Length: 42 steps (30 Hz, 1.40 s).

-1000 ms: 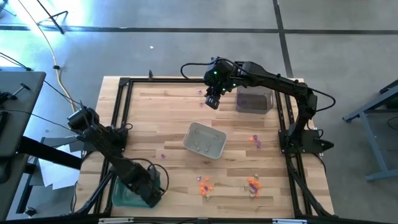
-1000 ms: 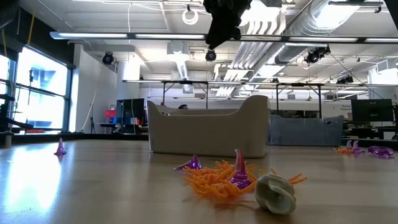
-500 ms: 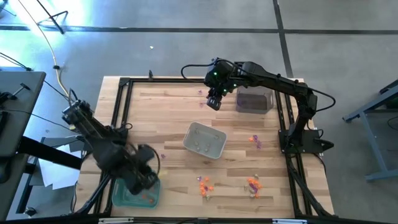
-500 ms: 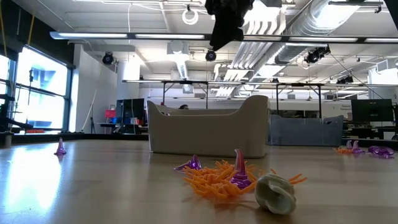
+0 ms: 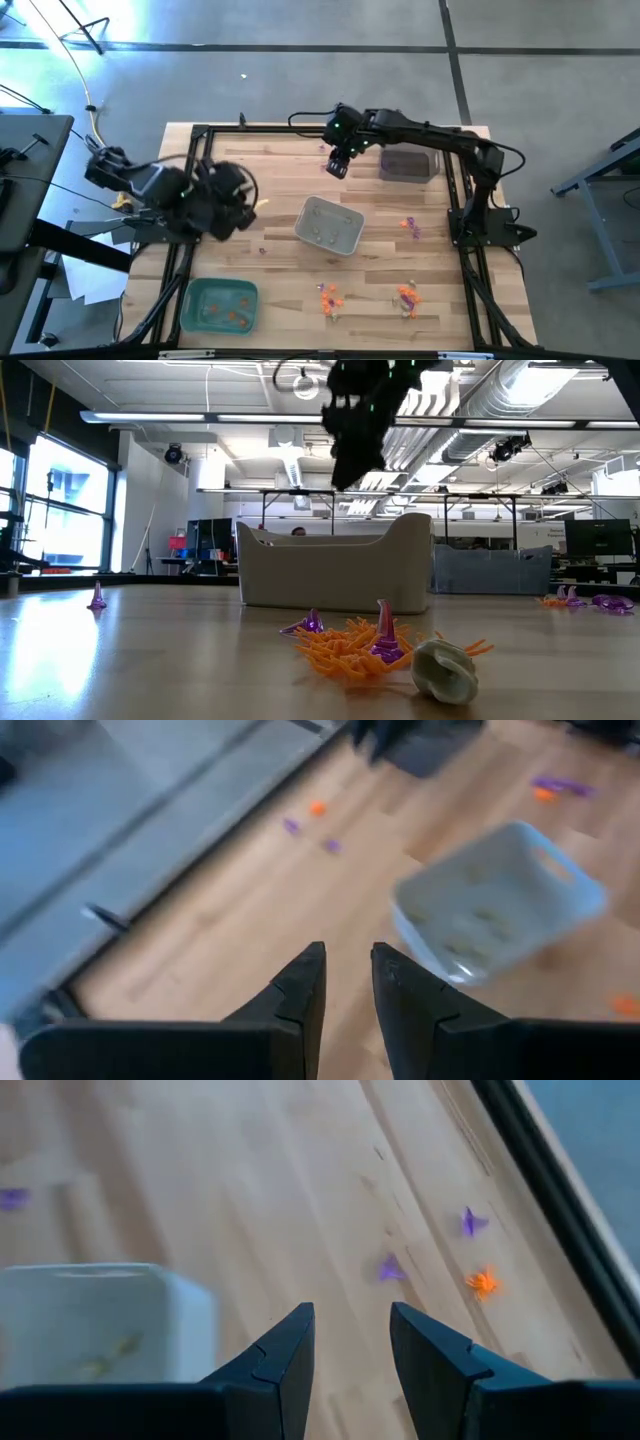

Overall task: Sort Halloween decoration
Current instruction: Put the orange spider toy into the green bin

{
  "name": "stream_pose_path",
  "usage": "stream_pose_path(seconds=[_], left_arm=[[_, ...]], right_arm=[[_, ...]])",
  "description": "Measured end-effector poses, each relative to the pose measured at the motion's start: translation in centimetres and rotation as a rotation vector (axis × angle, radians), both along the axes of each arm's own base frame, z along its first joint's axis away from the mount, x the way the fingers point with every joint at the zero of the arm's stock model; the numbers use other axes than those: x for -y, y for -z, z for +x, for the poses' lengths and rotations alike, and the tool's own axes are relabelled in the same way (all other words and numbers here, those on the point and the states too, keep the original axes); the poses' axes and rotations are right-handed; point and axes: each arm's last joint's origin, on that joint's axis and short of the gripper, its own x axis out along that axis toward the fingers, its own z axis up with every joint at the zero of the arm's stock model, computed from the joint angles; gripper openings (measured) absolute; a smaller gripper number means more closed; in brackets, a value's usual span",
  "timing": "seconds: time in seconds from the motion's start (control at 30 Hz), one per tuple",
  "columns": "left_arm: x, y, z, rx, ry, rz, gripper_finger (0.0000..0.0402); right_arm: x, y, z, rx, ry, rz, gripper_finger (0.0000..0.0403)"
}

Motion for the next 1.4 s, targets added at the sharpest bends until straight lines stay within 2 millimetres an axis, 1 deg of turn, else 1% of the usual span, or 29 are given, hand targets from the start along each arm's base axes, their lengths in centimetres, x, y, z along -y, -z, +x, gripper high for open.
stream_pose_path(seconds=[0.1, 0.17, 0.3, 0.37, 0.43, 0.57, 0.7, 0.9, 1.07, 1.23, 1.3, 1.4], left_arm=[[-1.6, -0.6, -0.4, -0.02, -0.006, 0.073, 0.0069], [-2.5, -0.9, -0.7, -0.04, -0.008, 0.111, 0.0069], [-4.1, -1.6, -1.5, -0.093, 0.009, 0.17, 0.0069], [-4.8, -1.8, -1.9, -0.116, 0.014, 0.197, 0.0069], [-5.5, -2.1, -2.2, -0.127, 0.016, 0.218, 0.0069], [-6.6, -2.6, -3.0, -0.164, 0.02, 0.259, 0.0069], [-7.8, -3.2, -3.8, -0.178, -0.009, 0.311, 0.0069], [-9.4, -4.2, -4.3, -0.143, -0.055, 0.358, 0.0069], [-10.5, -4.8, -4.2, -0.118, -0.102, 0.382, 0.0069], [-11.5, -4.9, -4.0, -0.114, -0.139, 0.374, 0.0069], [-11.9, -4.9, -3.9, -0.109, -0.138, 0.358, 0.0069], [-12.3, -4.8, -3.8, -0.107, -0.137, 0.339, 0.0069]], right_arm=[[1.6, 3.3, -0.2, -0.024, 0.036, 0.003, 0.0129], [2.6, 4.9, -0.5, -0.031, 0.025, -0.02, 0.0129], [3.8, 6.8, -1.4, -0.081, -0.138, -0.162, 0.0129], [4.3, 7.5, -1.7, -0.121, -0.24, -0.261, 0.0129], [4.8, 8.1, -1.9, -0.122, -0.29, -0.337, 0.0129], [6.2, 9.2, -2.1, -0.074, -0.275, -0.36, 0.0129], [7.5, 10.8, -2.1, -0.103, -0.209, -0.298, 0.0129], [8.9, 12.8, -1.5, -0.127, -0.235, -0.263, 0.0129], [9.9, 13.5, -1.0, -0.13, -0.234, -0.246, 0.0129], [11.1, 13.9, -0.8, -0.111, -0.236, -0.224, 0.0129], [11.6, 14.5, -0.9, -0.128, -0.232, -0.208, 0.0129], [12.3, 15.5, -1.0, -0.131, -0.237, -0.14, 0.0129]])
